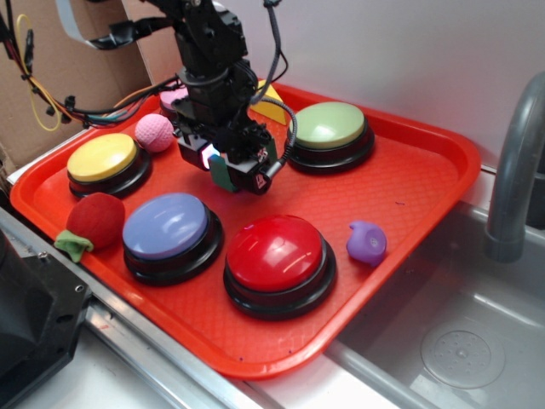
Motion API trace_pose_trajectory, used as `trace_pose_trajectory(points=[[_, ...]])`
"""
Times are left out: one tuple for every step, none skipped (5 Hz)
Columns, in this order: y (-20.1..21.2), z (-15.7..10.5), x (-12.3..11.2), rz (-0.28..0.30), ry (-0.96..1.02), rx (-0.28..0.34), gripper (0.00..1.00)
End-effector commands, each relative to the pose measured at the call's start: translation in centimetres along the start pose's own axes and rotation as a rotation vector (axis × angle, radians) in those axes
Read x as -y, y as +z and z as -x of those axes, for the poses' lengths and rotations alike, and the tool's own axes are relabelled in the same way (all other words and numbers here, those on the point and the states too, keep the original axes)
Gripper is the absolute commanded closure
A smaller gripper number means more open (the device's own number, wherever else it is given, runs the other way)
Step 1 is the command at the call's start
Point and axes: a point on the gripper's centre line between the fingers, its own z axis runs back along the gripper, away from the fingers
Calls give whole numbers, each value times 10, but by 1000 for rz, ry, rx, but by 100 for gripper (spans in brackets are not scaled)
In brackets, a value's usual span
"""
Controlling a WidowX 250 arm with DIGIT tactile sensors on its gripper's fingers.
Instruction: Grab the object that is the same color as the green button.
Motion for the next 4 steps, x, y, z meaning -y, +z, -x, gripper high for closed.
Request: trace_pose_trajectory(points=[[101, -17, -20, 8, 86, 47, 100], [150, -15, -34, 78, 131, 91, 100], [198, -10, -52, 146, 166, 129, 100], [202, -2, -60, 182, 193, 111, 100]])
